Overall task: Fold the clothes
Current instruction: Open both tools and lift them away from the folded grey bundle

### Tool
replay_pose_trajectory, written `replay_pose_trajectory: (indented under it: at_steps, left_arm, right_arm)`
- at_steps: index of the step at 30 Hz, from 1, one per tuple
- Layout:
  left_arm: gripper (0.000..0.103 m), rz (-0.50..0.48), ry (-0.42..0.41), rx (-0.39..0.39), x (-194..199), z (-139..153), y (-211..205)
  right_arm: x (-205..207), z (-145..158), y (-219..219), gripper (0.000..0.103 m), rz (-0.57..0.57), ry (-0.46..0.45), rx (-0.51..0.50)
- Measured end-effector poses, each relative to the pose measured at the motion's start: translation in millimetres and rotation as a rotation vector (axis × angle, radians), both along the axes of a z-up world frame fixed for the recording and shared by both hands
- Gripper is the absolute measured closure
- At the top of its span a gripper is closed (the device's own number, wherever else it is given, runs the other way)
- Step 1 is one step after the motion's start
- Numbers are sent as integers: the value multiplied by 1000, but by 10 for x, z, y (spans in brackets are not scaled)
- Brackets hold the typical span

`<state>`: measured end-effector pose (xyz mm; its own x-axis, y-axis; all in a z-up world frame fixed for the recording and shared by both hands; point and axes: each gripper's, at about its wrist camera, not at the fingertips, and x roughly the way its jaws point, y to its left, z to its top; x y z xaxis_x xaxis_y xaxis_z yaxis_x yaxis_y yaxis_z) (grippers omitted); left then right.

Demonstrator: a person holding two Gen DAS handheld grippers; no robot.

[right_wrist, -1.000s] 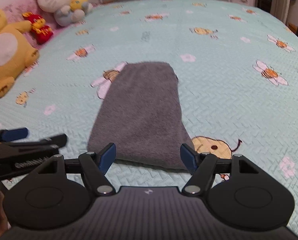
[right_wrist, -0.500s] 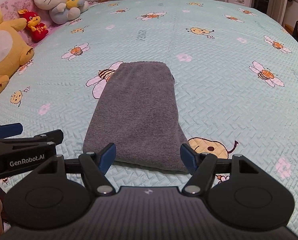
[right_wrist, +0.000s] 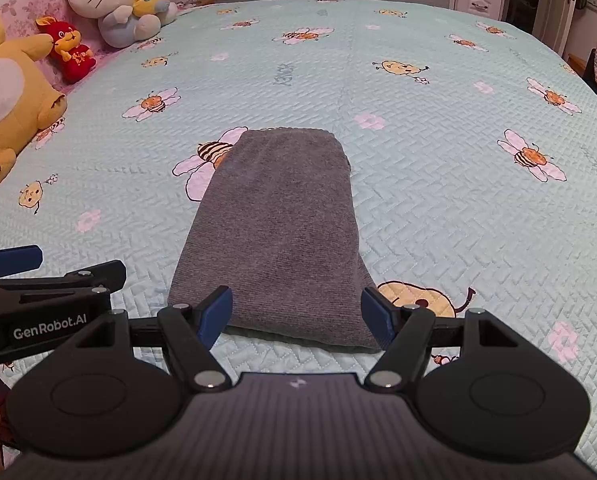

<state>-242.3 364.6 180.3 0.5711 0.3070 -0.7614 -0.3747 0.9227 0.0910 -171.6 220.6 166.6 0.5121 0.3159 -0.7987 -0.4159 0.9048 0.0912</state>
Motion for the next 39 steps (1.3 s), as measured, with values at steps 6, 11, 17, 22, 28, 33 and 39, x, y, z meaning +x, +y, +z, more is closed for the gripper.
replay_pose_trajectory:
  at_steps: [6, 11, 17, 22, 28, 33, 39]
  left_arm:
    - [14, -3, -8, 7, -36, 41, -10]
    - [14, -5, -14, 14, -67, 75, -9]
    - [14, 1, -19, 15, -114, 115, 2]
    - [14, 3, -19, 19, -147, 145, -1]
    - [14, 1, -5, 25, -164, 163, -7]
    - [14, 2, 4, 11, -175, 157, -5]
    - [14, -2, -16, 46, -195, 174, -67]
  right_arm:
    - [-38, 28, 28, 32, 4, -4, -8]
    - [-66, 66, 43, 32, 8, -11, -13]
    - [-121, 124, 58, 32, 15, -24, -15]
    - [-156, 170, 54, 32, 22, -27, -8]
    - [-197, 213, 63, 32, 31, -33, -13]
    - [-211, 216, 53, 32, 31, -31, -12]
    - [-224, 211, 39, 32, 28, -33, -8]
